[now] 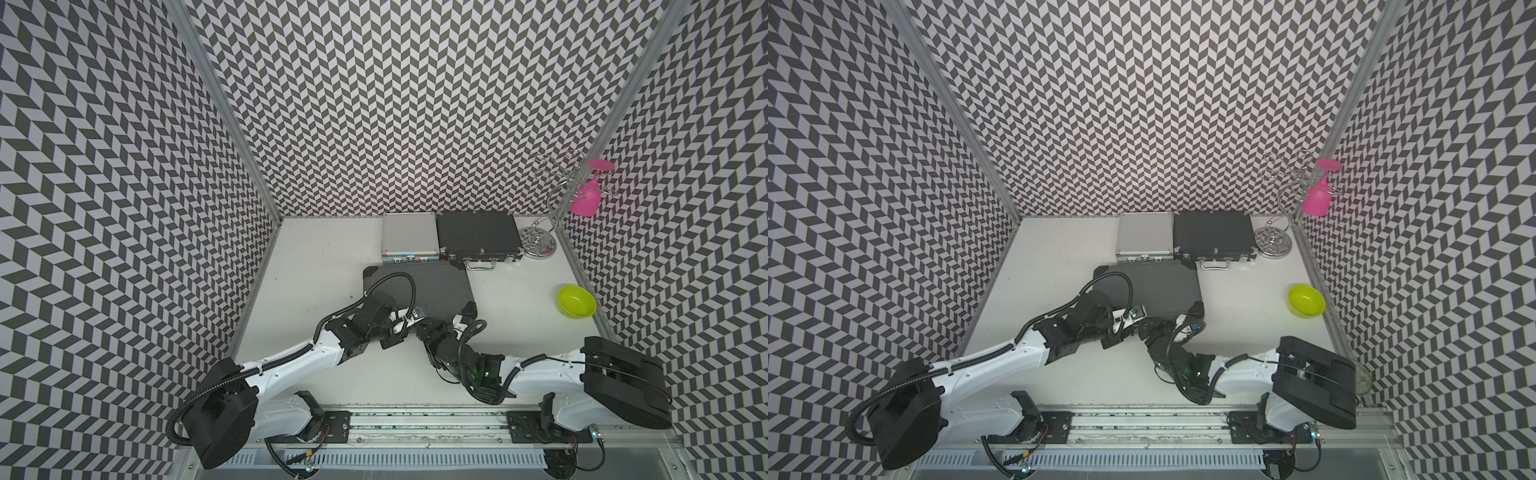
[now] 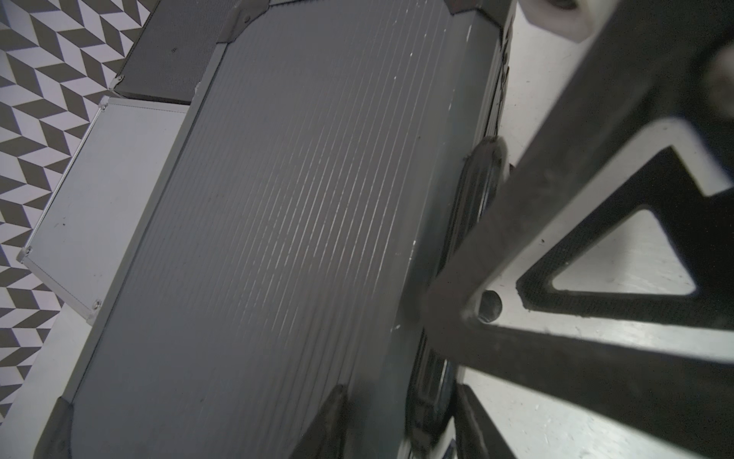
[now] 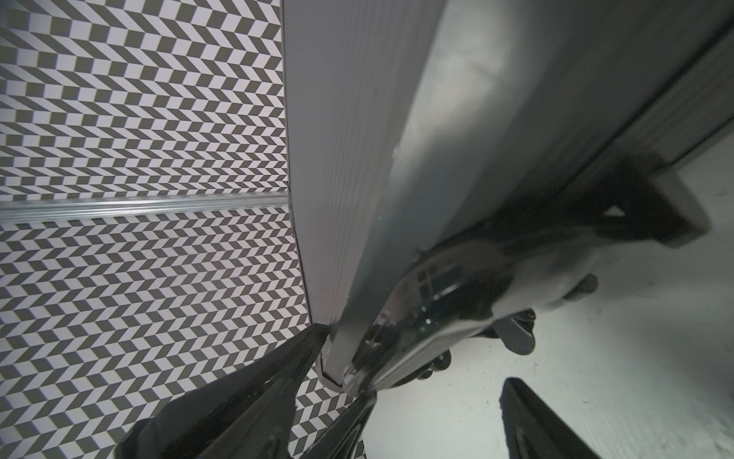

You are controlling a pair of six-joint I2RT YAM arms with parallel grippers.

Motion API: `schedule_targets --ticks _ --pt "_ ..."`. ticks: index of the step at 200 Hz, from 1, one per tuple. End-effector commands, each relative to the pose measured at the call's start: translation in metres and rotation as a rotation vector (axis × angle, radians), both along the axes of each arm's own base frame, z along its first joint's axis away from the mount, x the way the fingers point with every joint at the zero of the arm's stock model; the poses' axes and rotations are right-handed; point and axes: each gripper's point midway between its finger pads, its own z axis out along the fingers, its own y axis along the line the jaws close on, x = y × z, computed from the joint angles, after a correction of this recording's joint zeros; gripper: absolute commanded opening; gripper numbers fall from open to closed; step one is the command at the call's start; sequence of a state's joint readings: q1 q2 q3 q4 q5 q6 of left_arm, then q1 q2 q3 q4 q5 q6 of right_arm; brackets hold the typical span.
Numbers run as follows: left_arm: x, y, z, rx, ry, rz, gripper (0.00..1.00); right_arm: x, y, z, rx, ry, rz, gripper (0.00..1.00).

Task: Close the poker set cases
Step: Fasten the fastener on the poker set case.

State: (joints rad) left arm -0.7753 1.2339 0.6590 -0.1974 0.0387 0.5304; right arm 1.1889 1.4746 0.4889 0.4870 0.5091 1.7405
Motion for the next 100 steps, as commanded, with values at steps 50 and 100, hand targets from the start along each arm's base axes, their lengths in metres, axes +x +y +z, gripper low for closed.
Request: schedule_targets --ticks 50,100 --pt "0.0021 0.0189 -0.0305 0.065 0.084 0.095 0.42 0.0090 0.0061 0.0008 0.012 0.010 -0.052 0.88" --pt "0.0021 0.0190 -0.0312 0.066 0.088 0.096 0.42 0.0128 0.0082 -0.0032 -0.006 0.022 -0.074 0.90"
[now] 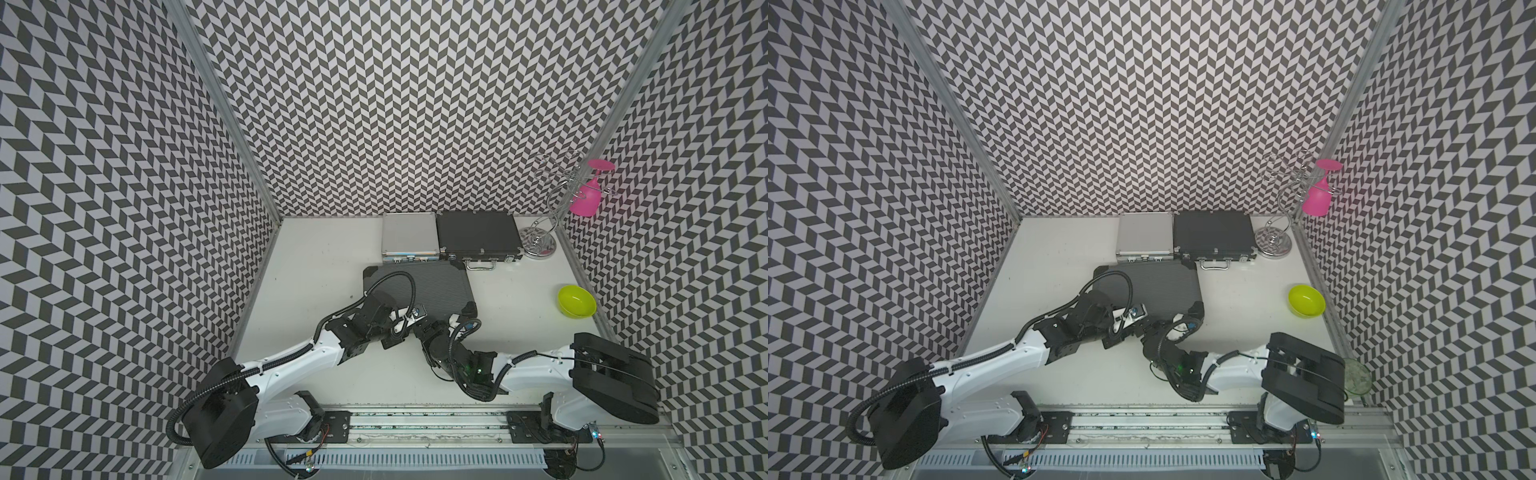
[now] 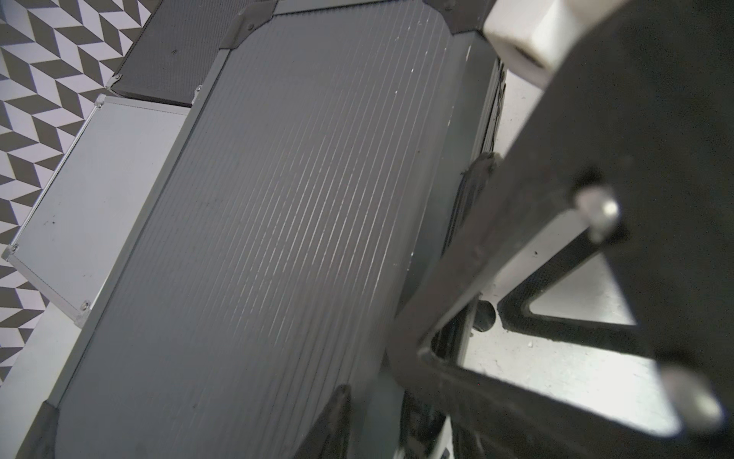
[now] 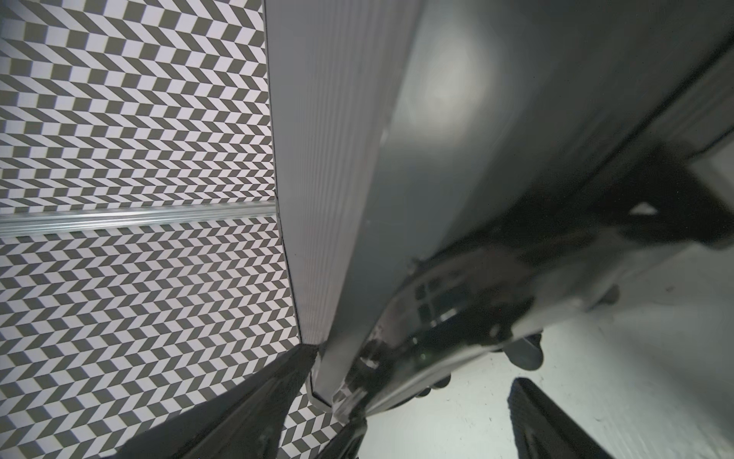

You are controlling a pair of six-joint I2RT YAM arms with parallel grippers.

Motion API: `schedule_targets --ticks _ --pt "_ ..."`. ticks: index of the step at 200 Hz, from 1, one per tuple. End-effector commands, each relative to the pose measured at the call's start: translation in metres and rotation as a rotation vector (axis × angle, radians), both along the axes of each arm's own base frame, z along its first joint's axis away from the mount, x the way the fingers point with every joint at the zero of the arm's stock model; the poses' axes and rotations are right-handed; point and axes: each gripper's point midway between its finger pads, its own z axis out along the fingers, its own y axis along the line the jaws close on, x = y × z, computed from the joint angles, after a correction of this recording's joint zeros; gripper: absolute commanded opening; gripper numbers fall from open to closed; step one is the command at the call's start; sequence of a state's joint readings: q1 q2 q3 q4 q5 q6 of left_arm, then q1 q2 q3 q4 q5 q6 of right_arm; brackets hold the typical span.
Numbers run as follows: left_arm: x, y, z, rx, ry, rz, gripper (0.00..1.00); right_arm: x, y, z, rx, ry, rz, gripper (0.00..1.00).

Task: Close the poker set cases
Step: Fasten the fastener on the poker set case.

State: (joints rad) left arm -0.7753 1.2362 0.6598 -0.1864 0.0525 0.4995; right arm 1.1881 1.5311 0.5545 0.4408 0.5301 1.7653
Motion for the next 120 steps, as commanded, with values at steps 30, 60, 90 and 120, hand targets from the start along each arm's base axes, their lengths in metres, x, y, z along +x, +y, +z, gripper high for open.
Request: schedule_targets --ticks 30,60,90,120 --pt "0.002 0.022 -0.033 0.096 0.073 0.081 0.41 0.006 0.000 -0.008 -0.008 0.034 -0.049 1.00" --pt "0.002 0.022 -0.032 0.096 0.072 0.082 0.41 0.008 -0.004 -0.017 -0.023 0.047 -0.061 0.99" --pt "0.002 0.022 -0.032 0.096 0.072 0.084 0.41 0.013 -0.006 -0.015 -0.013 0.034 -0.073 1.00" --pt "0.002 0.023 -0.033 0.097 0.074 0.084 0.41 0.016 -0.001 -0.001 -0.003 0.006 -0.050 0.99"
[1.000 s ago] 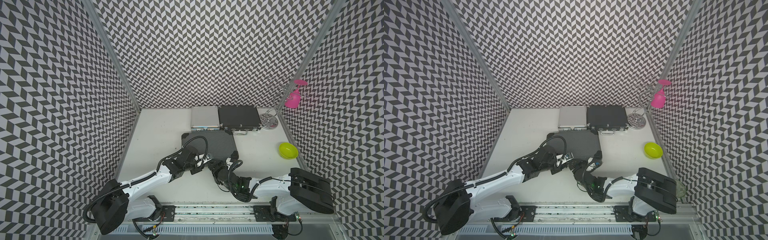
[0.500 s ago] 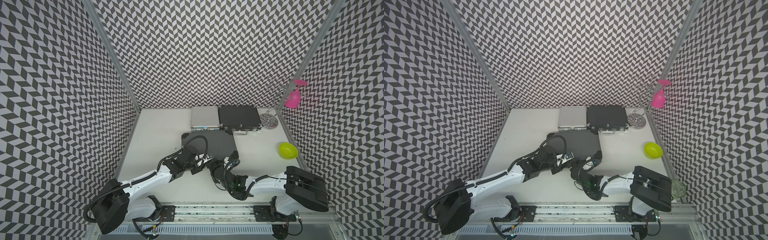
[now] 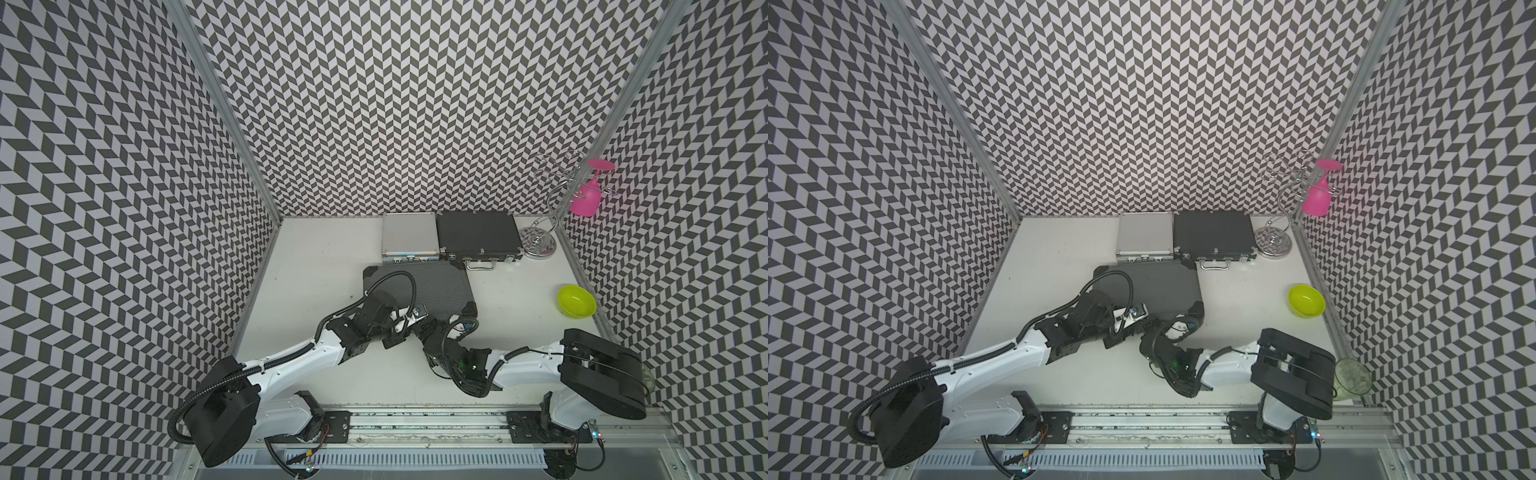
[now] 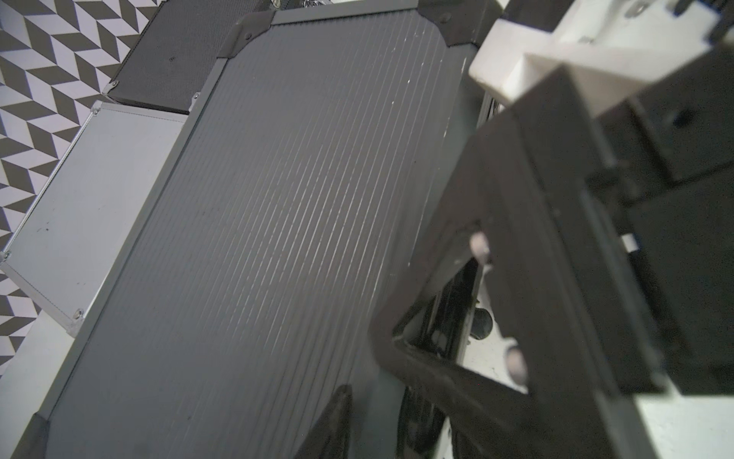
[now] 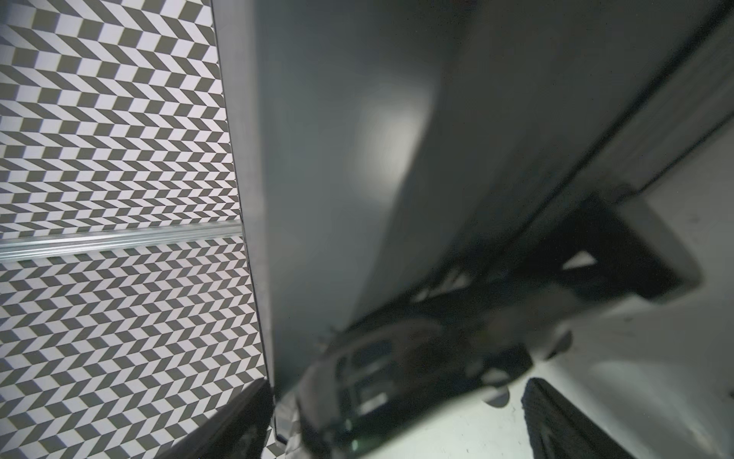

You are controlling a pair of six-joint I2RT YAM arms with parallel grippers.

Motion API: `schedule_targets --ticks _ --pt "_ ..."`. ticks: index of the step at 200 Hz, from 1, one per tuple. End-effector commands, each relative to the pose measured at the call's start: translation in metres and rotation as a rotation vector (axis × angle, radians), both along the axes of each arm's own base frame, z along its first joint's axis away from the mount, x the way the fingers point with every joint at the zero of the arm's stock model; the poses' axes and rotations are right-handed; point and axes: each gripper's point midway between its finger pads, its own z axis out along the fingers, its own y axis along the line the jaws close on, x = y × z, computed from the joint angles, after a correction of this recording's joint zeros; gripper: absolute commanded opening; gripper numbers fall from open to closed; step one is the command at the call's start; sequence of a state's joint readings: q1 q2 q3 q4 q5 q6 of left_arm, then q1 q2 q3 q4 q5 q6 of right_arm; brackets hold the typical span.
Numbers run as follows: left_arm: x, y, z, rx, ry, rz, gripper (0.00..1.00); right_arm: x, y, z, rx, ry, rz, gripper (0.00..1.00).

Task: Close the poker set cases
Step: Fasten the fastener on the poker set case.

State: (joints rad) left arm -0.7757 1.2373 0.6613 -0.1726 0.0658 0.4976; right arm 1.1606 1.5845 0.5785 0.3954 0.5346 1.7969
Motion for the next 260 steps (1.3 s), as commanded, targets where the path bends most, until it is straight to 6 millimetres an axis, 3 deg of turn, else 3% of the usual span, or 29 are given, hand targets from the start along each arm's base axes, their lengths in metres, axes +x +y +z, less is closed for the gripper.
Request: schedule_targets --ticks 1,52,104,260 --pt "0.002 0.026 -0.036 0.116 0.078 0.093 0.41 0.007 0.006 0.018 0.042 -0.037 -0.003 0.99" --pt "0.004 0.028 -0.034 0.114 0.074 0.100 0.41 -0.006 0.013 0.020 0.047 0.007 0.079 0.99" --pt "0.005 0.027 -0.034 0.112 0.075 0.101 0.41 0.004 0.015 0.038 0.052 -0.052 0.047 0.99" --pt "0.007 0.028 -0.030 0.103 0.068 0.122 0.43 0.010 0.004 0.002 -0.001 0.002 -0.052 0.97"
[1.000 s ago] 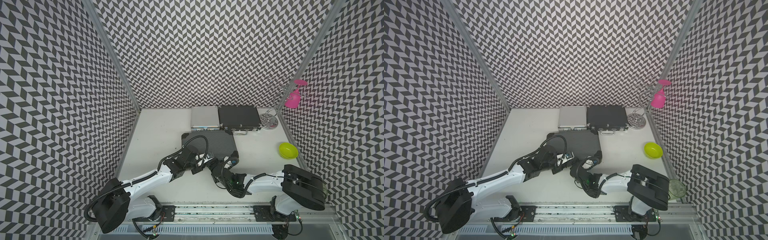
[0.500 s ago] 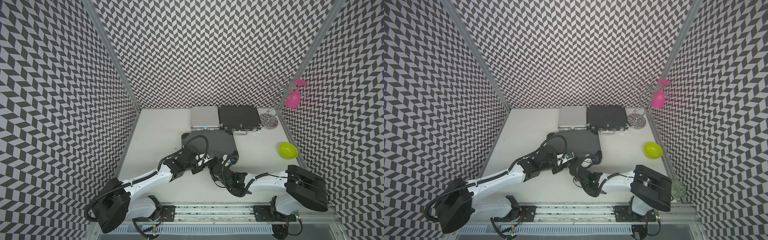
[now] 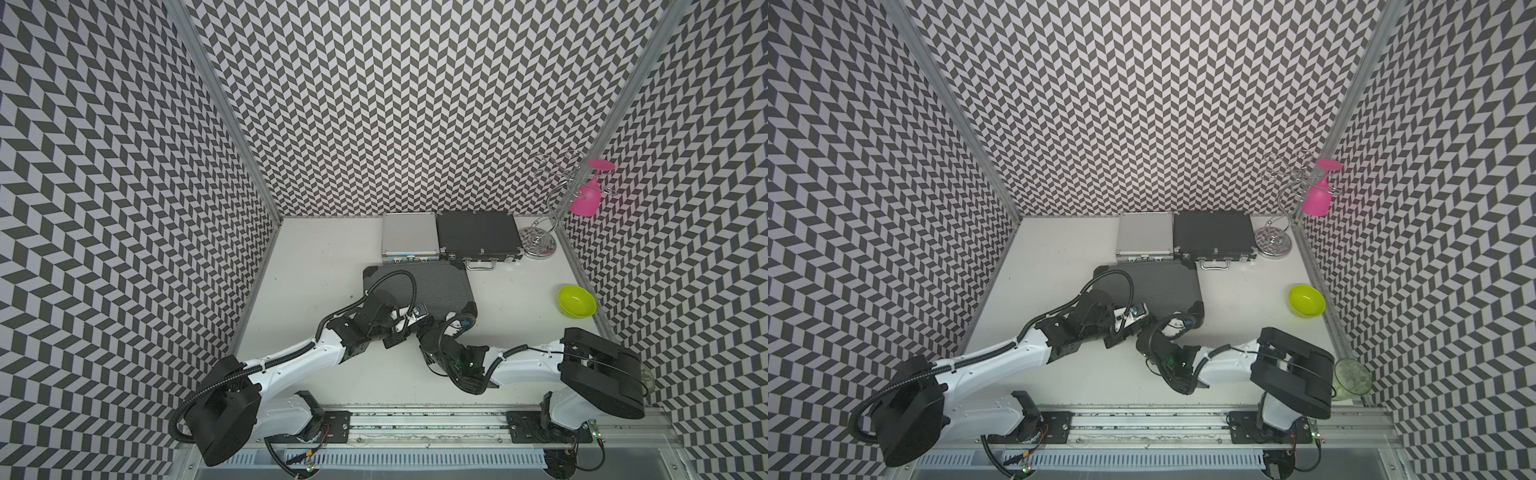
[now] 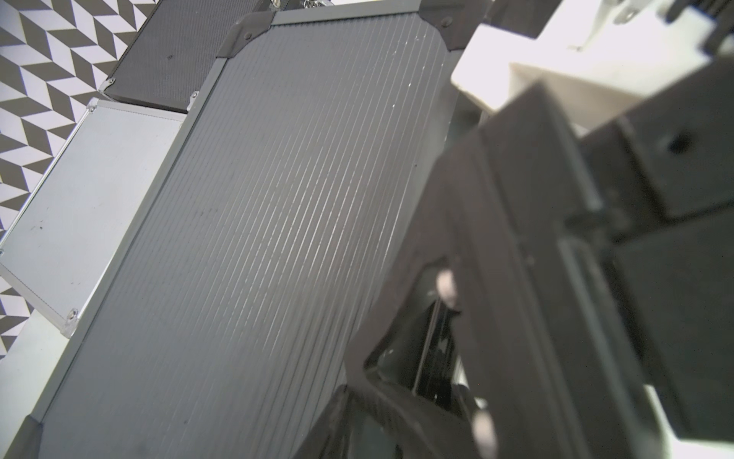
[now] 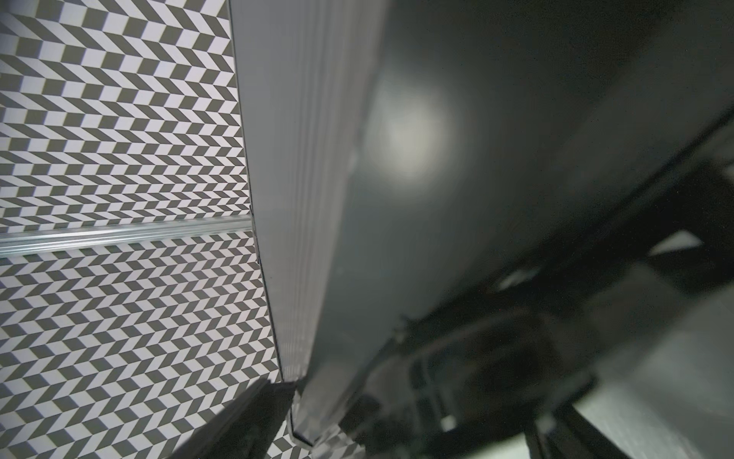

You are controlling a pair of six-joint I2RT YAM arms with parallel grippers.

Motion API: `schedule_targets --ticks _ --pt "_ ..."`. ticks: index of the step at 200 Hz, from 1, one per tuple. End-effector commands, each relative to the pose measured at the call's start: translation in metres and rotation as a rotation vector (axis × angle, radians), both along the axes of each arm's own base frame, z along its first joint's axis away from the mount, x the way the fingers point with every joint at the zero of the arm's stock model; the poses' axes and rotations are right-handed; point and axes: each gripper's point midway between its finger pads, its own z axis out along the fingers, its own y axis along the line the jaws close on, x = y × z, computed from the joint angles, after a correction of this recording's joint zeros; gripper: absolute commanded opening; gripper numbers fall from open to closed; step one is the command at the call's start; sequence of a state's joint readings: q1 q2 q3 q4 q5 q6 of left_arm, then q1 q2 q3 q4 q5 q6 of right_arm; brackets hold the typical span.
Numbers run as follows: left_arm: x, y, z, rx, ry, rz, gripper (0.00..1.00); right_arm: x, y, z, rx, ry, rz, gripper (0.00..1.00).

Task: Close the poker set cases
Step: Fasten the fastener on the poker set case.

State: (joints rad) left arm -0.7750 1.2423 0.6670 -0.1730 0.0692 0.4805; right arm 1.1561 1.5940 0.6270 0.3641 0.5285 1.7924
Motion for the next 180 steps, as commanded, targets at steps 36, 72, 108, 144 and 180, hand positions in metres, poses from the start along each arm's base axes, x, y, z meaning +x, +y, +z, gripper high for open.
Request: schedule_targets --ticks 36,72,108,144,180 --pt "0.007 0.029 -0.025 0.100 0.053 0.119 0.44 0.009 -0.010 -0.001 -0.005 -0.018 -0.081 0.97" --pt "0.010 0.023 0.009 0.009 0.039 0.122 0.46 0.006 -0.012 -0.009 -0.016 0.009 -0.080 0.97" --pt "0.028 0.029 0.077 -0.248 0.021 0.175 0.49 0.005 -0.012 -0.018 -0.022 0.030 -0.075 0.96" --pt "0.066 0.041 0.108 -0.344 -0.018 0.302 0.54 0.005 -0.012 -0.018 -0.026 0.031 -0.073 0.96" --pt "0.131 0.056 0.093 -0.312 0.011 0.491 0.58 0.006 -0.012 -0.019 -0.029 0.035 -0.070 0.96"
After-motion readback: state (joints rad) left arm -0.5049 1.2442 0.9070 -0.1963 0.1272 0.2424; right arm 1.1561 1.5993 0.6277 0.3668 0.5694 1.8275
